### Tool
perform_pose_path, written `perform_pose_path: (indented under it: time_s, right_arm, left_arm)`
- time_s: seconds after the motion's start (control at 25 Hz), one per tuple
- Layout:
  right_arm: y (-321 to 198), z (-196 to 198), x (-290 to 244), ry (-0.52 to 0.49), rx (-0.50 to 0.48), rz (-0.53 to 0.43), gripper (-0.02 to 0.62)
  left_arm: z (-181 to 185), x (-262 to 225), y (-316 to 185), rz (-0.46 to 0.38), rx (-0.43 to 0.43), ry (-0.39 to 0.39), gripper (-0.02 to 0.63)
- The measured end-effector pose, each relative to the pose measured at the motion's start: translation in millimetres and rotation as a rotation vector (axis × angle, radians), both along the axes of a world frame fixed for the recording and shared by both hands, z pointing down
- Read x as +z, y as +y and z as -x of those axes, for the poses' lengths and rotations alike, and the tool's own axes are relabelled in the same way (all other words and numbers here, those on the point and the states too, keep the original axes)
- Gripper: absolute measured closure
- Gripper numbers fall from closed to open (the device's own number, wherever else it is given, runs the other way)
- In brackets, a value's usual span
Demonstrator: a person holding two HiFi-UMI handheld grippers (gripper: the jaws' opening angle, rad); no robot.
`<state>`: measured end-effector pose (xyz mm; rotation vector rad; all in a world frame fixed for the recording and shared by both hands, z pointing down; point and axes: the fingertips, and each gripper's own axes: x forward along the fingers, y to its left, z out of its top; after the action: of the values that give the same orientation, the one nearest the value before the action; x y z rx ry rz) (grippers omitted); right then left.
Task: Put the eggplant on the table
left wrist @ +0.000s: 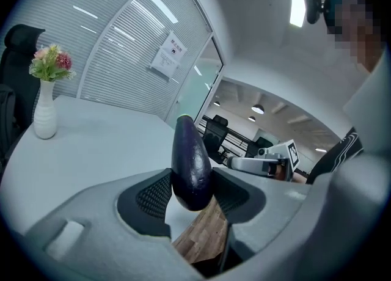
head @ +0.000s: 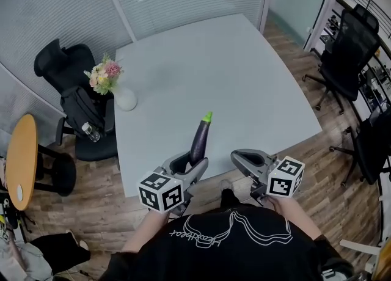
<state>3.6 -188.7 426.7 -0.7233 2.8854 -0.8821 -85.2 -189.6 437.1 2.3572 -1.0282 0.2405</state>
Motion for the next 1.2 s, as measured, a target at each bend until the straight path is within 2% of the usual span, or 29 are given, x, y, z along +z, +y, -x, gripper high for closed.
perform_pose_path:
  time_s: [0.4, 0.72, 0.92, 1.2]
  right_arm:
    - [-47.9, -6.8, 18.6, -0.005, -0.006, 0.032, 0.586]
    - [-64.5, -13.9, 35.3, 0.011, 0.009, 0.068, 0.586]
    - [-71.2, -18.4, 47.0, 0.033, 0.026, 0.093, 0.586]
    - [-76.7, -23.0, 58.7, 0.042, 0.032, 0.119, 0.586]
  left_arm:
    - [-3.7, 20.2, -49.4, 0.038, -0.02, -0.032, 0.391]
    - [-13.1, 43.7, -73.0, 0.077, 0.0, -0.039, 0.391]
    - [-16.2, 63.3, -87.2, 0.069, 0.019, -0.101, 0.391]
    - [-17.8, 99.0, -101.6, 0.118, 0.024, -0.161, 0.391]
